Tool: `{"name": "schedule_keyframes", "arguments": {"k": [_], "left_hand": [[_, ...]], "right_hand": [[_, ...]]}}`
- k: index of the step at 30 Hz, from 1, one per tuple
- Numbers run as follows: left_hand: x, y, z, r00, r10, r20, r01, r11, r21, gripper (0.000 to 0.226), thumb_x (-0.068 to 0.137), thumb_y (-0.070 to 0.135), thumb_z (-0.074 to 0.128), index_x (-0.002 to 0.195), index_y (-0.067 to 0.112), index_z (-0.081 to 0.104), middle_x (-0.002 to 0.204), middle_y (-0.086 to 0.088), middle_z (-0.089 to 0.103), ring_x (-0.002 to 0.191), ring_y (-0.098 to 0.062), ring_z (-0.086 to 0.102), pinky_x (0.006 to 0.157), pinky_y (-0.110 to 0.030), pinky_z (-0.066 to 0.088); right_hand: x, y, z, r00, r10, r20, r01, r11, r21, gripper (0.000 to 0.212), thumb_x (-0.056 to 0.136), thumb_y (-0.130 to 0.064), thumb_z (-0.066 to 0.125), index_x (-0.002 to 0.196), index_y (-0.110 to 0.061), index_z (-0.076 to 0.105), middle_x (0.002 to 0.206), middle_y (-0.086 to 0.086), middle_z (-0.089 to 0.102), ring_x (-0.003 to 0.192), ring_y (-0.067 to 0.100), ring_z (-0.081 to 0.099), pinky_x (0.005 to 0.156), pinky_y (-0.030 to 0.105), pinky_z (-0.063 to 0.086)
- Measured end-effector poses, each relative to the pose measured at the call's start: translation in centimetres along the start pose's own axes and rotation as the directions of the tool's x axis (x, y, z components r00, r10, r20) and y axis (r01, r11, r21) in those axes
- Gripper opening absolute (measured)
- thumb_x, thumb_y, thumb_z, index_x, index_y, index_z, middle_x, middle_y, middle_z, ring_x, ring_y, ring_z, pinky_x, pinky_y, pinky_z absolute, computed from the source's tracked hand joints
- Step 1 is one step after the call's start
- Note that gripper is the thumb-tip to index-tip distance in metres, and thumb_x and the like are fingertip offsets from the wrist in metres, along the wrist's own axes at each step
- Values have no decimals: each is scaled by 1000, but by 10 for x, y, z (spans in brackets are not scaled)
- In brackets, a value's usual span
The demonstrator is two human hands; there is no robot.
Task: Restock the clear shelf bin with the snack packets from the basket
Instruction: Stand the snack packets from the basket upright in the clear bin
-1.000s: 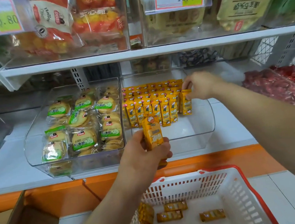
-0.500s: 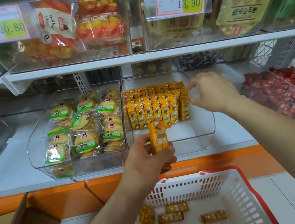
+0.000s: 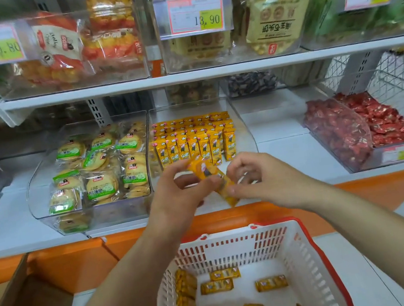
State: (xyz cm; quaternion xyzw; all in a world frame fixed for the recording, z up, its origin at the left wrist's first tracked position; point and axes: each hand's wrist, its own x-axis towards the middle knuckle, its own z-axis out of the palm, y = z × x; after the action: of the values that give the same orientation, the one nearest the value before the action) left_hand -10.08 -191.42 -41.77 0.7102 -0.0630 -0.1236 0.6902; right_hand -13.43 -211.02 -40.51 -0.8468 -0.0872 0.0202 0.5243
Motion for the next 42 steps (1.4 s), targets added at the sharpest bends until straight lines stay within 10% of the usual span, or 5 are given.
{"name": "schedule_keyframes", "arguments": {"k": [10, 17, 26, 42], "left_hand": [[7, 13, 19, 971, 231, 64, -239, 954, 180, 27, 89, 16, 76, 86, 42, 75, 95, 17, 75, 94, -4, 70, 77, -31, 62], [58, 22, 31, 956, 176, 233, -248, 911, 330, 15, 89, 21, 77, 101, 29, 74, 93, 8, 75, 83, -6, 73, 75, -28, 63], [200, -12, 32, 929, 308, 206, -277, 210, 937, 56, 82, 52, 78, 131, 40, 55, 133, -2, 58, 127, -28, 48, 104, -44, 43], [244, -55, 13, 903, 408, 135, -294, 356, 887, 34, 77, 49, 82, 106, 46, 66, 139, 5, 50, 135, -25, 35, 110, -47, 24]], "right_hand": [[2, -1, -4, 987, -26, -160, 50, 988, 145, 41, 99, -30, 58, 137, -42, 49, 119, -7, 60, 94, 14, 71, 75, 33, 62], [10, 32, -46, 946, 56, -318, -9, 989, 146, 30, 92, -7, 68, 119, -19, 65, 110, 9, 68, 81, 26, 73, 75, 40, 62], [88, 58, -81, 937, -154, -315, -21, 871, -490, 26, 87, -13, 72, 110, -22, 64, 107, -3, 68, 84, 13, 69, 84, 32, 52], [198, 69, -75, 996, -66, -64, -15, 564, -826, 38, 82, -25, 79, 117, -21, 65, 110, 3, 69, 92, 19, 62, 77, 30, 48]]}}
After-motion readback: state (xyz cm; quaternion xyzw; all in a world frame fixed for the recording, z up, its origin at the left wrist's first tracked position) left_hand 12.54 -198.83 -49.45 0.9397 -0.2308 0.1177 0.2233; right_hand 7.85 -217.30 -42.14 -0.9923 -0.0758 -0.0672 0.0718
